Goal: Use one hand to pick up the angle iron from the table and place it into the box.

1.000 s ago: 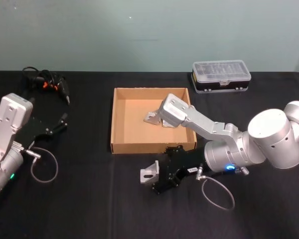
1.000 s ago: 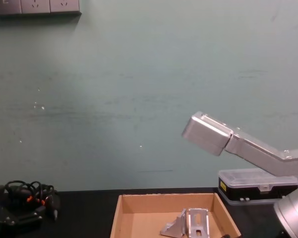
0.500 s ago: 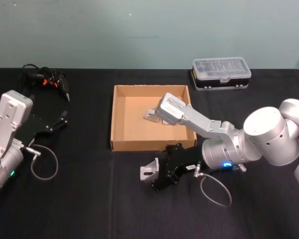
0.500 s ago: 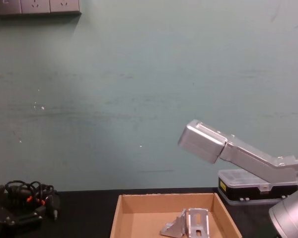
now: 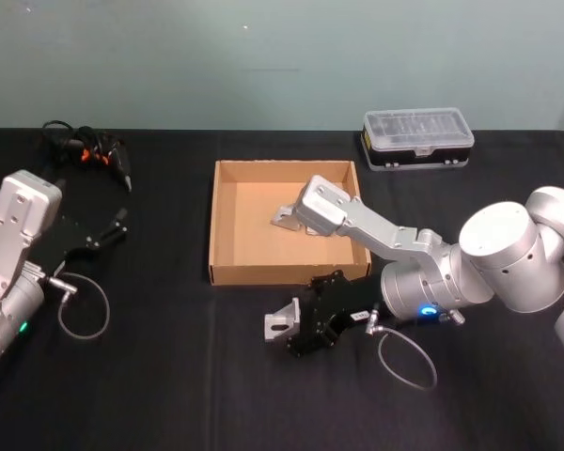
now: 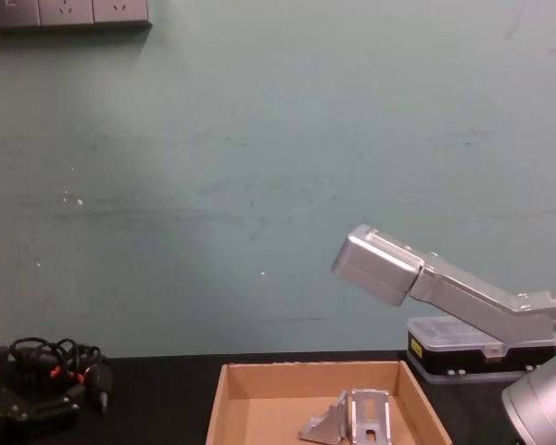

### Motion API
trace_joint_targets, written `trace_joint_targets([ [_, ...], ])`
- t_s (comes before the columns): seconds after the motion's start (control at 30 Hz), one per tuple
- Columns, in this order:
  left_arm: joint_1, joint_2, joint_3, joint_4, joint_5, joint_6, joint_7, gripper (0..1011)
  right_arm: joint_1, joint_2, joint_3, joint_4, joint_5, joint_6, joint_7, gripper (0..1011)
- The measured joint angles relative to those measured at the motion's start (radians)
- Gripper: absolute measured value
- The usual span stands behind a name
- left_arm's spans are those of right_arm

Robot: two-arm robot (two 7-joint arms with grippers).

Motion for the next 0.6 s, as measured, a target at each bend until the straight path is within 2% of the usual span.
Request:
trace_joint_targets([
  [0.47, 0.0, 0.0, 0.0, 0.0, 0.0, 0.0, 0.0, 1011, -0.001, 0.001, 0.002, -0.002, 0.001, 0.0, 0.0, 457],
  [0.6, 0.0, 0.0, 0.0, 0.0, 0.0, 0.0, 0.0, 1011, -0.001, 0.001, 0.002, -0.003, 0.001, 0.0, 0.0, 451],
])
